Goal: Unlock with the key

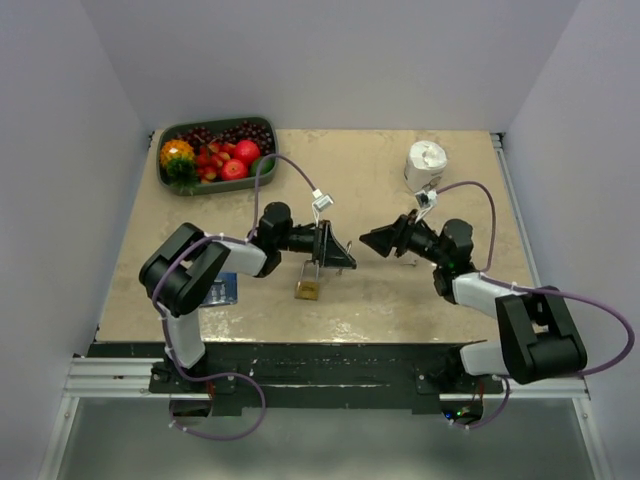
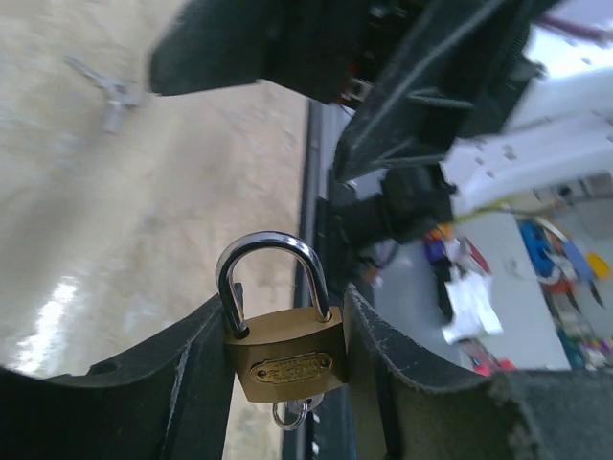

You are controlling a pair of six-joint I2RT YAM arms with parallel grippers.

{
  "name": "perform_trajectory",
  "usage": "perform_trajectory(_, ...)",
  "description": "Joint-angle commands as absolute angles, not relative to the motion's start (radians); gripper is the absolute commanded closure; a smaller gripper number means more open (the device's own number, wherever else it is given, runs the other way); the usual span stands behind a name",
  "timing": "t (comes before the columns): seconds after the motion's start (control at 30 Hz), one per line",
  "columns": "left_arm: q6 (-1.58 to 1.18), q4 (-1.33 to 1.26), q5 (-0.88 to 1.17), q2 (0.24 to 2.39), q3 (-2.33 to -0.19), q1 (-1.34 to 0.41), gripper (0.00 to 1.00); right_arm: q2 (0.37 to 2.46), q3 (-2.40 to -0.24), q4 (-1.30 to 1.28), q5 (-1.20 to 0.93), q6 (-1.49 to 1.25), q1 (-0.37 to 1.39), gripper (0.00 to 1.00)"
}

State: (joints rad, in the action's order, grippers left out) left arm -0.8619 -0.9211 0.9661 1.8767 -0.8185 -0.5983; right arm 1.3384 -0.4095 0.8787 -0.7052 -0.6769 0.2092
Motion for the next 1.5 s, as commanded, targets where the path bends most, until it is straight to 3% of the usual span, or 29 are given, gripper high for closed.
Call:
perform_trajectory(0.0,-0.939,-1.077,1.256,1.809,-0.798,-0.598,1.00,1.316,-0.445,1.075,-0.923,-0.724,0.212,0.27)
perform_trajectory(0.13,-1.095,-1.270,1.364,1.824,-0.766,-0.598,1.00,1.256,-0.465,1.019,-0.975,-0.686,0.232,0.27)
perform_trajectory(0.27,-1.589,-1.895,1.399,1.910,-0.776,-0.597,1.00,1.221,-0.540,0.737,-0.979,-0.494,0.297,0.27)
perform_trajectory(0.4,-1.588,-1.898,1.410,1.937,-0.781,-0.597,1.00,1.221,-0.597,0.617,-0.960,-0.410,0.399,0.28)
perform_trajectory(0.6,-1.589,-1.898,1.404,1.933,-0.781,-0.597,1.00,1.236,-0.597,0.594,-0.963,-0.390,0.408,0.28)
perform_trajectory(1.3,-1.588,-1.898,1.411,1.868,-0.769,-0.598,1.00,1.319,-0.489,0.833,-1.062,-0.575,0.417,0.34)
perform_trajectory(1.47,-1.586,-1.898,1.411,1.868,-0.769,-0.598,1.00,1.324,-0.485,0.859,-1.078,-0.595,0.420,0.42)
